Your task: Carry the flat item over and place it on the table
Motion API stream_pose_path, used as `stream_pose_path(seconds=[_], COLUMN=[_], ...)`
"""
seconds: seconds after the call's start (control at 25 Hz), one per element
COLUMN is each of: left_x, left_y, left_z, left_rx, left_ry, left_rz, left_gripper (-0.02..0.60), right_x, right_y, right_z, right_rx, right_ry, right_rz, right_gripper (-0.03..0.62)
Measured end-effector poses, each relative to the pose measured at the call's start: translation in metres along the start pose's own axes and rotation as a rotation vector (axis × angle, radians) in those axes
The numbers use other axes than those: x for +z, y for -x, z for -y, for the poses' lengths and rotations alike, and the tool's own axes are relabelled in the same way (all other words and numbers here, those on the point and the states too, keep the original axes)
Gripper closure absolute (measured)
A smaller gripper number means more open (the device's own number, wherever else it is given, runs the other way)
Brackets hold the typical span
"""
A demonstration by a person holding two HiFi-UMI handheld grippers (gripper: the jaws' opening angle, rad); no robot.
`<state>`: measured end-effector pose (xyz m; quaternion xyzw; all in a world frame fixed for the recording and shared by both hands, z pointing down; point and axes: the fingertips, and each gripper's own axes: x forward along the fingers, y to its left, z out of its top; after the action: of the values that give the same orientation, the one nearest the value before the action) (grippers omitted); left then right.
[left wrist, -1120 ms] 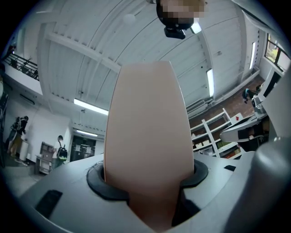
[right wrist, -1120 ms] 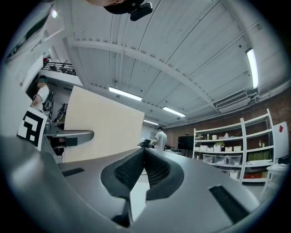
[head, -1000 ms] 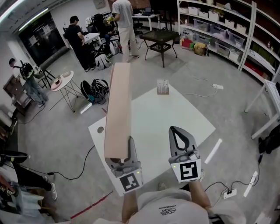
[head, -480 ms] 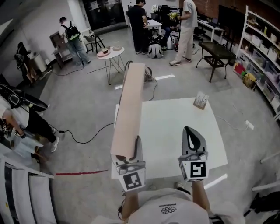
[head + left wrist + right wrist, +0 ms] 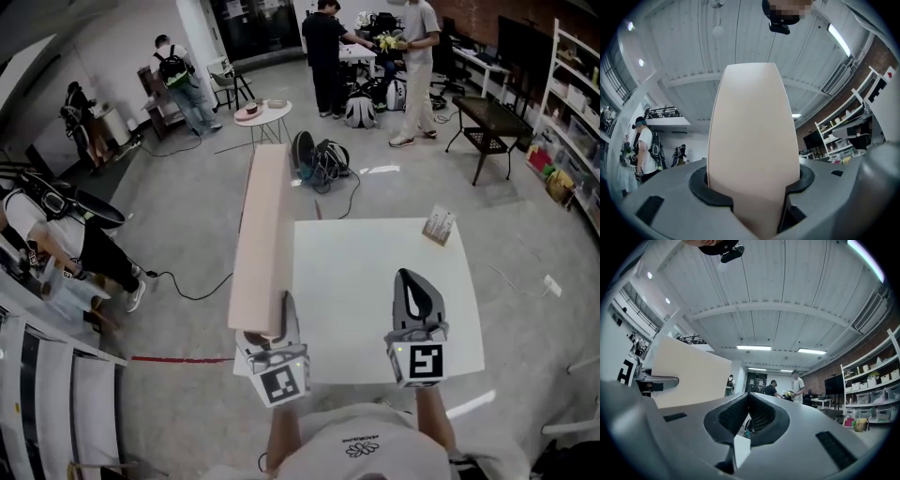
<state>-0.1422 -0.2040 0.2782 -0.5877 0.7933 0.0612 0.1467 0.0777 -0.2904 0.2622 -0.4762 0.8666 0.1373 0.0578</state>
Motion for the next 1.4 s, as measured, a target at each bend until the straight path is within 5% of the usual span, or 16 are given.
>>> stream_pose_path(seconds=[0.52,0.72,1.04,1.4], left_x=[-0.002,-0.004,-0.02,-0.046], left_y=[-0.003,-0.008,-0.019,-0.035], left_z=[0.003,0.018,0.036,0.05], left_rx=[0.004,-0.081,-0.1,-0.23], left_ry=[-0.105,-0.491,-0.732,-1.042], left_rz=[0.009,-0.029,-0.039,-0.078], left_gripper=[0.284,0.284,0.284,0.284], right_x=[-0.024,-0.016,-0.021,-0.021], right_y=[0.007,0.011,0.021,0.029], right_z=[0.006,0.003,0.008,0.013], right_rx=[-0.039,-0.034,-0.063,-0.076], right_ry=[-0.031,0.008,0.041,0.056], right_rz=[-0.071,-0.047,-0.096,-0.102], right_gripper=[0.582,0.582,0.582,0.582])
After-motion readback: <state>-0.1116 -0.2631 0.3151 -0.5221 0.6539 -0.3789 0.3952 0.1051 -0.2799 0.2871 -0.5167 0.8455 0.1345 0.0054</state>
